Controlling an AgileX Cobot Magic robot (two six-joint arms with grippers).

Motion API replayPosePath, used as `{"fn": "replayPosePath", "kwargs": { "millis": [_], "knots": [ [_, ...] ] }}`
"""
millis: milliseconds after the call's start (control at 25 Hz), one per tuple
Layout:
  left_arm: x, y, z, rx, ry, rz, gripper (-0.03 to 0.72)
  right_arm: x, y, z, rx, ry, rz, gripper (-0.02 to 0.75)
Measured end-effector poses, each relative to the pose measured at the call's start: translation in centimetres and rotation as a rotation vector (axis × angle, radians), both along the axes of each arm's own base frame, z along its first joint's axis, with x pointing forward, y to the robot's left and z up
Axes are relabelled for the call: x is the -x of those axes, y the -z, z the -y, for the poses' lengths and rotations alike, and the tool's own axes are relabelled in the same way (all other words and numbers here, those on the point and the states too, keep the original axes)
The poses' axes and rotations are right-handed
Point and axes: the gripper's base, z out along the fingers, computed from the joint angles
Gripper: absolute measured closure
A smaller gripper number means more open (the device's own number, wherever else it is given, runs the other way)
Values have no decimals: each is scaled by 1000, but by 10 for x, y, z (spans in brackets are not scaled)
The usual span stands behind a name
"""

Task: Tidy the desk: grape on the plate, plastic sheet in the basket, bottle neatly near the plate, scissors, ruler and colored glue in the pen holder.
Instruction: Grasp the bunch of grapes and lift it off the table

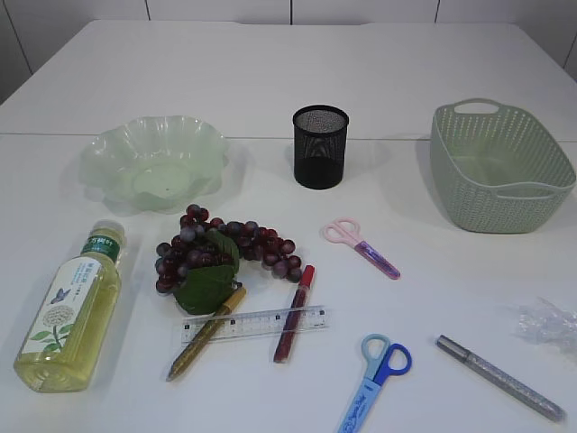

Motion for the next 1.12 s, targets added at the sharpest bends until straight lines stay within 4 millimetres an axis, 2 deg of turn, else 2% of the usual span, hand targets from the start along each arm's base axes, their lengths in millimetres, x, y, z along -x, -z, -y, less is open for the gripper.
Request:
{"fn": "replayPosePath", "kwargs": {
  "millis": [360, 520, 680, 840, 1120],
  "knots": [
    [-1, -1, 5, 73, 20, -17, 443, 1, -2, 1, -8, 23, 7, 341],
    [-13, -3, 6, 79, 18, -93, 396, -8, -5, 1, -83, 81, -49, 341],
    [-31, -9, 9, 96, 26, -186, 307, -26, -6, 0, -129, 130, -166, 341],
    [-48, -26, 11, 117, 26, -199, 256, -49, -8, -1, -176, 195, -303, 341],
    [-96, -65, 14, 117, 23, -264, 176, -105, -36, -5, -173, 229, -456, 340]
  ]
}}
